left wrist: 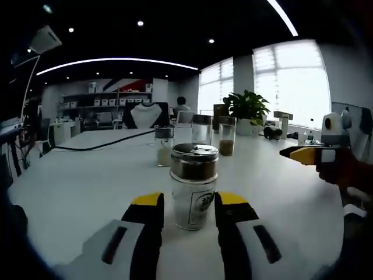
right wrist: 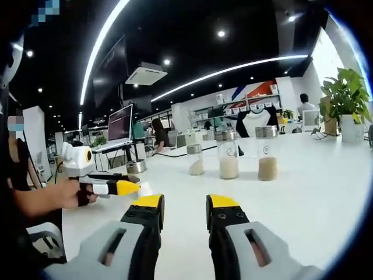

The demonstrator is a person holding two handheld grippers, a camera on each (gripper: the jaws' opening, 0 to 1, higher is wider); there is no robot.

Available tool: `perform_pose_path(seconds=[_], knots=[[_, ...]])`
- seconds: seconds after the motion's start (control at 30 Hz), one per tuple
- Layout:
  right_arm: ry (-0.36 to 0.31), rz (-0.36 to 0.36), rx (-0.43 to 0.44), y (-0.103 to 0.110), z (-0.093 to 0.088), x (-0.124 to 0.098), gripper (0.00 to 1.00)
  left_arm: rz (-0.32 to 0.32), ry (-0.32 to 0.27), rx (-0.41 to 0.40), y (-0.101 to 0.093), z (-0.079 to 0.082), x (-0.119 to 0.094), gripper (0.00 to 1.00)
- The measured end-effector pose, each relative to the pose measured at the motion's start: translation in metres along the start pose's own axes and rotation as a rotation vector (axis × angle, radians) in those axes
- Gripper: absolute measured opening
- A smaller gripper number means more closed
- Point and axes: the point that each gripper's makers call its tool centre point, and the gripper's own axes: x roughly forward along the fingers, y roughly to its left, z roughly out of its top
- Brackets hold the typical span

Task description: Rotate the seasoning bottle until the label or dispensing opening points toward the visible target arrow and the bottle remains upright within the marked orientation range

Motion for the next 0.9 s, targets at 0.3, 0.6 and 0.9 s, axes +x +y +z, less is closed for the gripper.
perform_pose_path(seconds=[0.3, 0.6, 0.9], knots=[[-0.022, 0.000, -0.019, 0.003, 0.012, 0.017, 0.27, -0.015, -0.021, 0.041, -0.005, 0.006, -0.004, 0.31], [-0.017, 0.026, -0.019, 0.008, 0.011, 0.031, 0.28, -0.023, -0.017, 0.042, -0.004, 0.006, -0.001, 0.31], [0.006, 0.040, -0.080, 0.012, 0.008, 0.046, 0.29, -0.038, -0.030, 0.022, -0.001, 0.007, 0.000, 0.32]])
